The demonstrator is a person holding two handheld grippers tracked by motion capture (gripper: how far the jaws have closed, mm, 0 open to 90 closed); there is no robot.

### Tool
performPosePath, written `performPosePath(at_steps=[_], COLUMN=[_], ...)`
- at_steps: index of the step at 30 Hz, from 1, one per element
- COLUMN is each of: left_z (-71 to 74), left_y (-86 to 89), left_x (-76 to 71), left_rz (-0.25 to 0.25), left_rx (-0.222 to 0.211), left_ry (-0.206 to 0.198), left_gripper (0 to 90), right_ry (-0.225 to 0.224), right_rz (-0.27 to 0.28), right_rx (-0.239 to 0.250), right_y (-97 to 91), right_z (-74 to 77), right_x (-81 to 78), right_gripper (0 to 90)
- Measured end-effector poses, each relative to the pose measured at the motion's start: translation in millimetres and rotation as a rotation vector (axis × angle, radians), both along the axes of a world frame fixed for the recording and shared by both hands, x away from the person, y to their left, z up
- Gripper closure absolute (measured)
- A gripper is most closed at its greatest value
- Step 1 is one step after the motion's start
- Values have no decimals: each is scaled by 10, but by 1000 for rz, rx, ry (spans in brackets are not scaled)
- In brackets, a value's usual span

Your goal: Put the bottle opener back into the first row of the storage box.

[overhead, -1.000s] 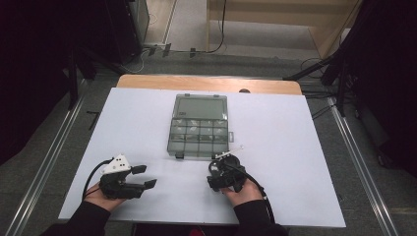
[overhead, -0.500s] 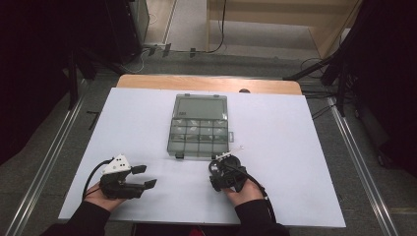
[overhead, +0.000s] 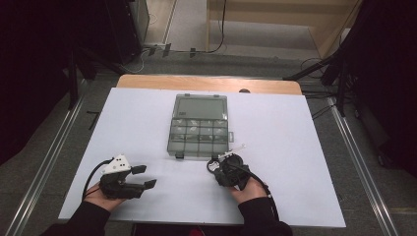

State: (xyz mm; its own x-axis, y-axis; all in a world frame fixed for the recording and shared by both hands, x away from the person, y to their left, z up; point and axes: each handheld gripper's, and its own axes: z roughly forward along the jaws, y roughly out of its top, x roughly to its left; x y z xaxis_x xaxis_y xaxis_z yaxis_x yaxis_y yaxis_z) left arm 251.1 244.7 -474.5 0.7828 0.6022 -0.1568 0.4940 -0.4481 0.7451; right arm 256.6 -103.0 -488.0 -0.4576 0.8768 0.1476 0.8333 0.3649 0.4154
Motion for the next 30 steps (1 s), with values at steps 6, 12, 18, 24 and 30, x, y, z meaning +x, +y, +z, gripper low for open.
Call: performPosePath(at_steps=[6,12,18,24,30], left_z=[1,0,0,0,-2], left_y=[0,0,2,1,-1], left_x=[0,0,1,-1,2], left_rz=[0,-1,-1,-1,1], left_rx=[-1,0,1,1,2], left_ry=[0,1,1,4,6], left_gripper=[334,334,334,334,334], right_ry=[-6,-3,-16,-49,-29], right_rz=[43,129,219,251,224], right_rx=[9,38,92,166,172], right_y=[-27,-109,-151,-247,-300], right_z=[-1,-7,51,167,126], right_x=[13,64,88,118,144], right_gripper=[657,657,661,850,825])
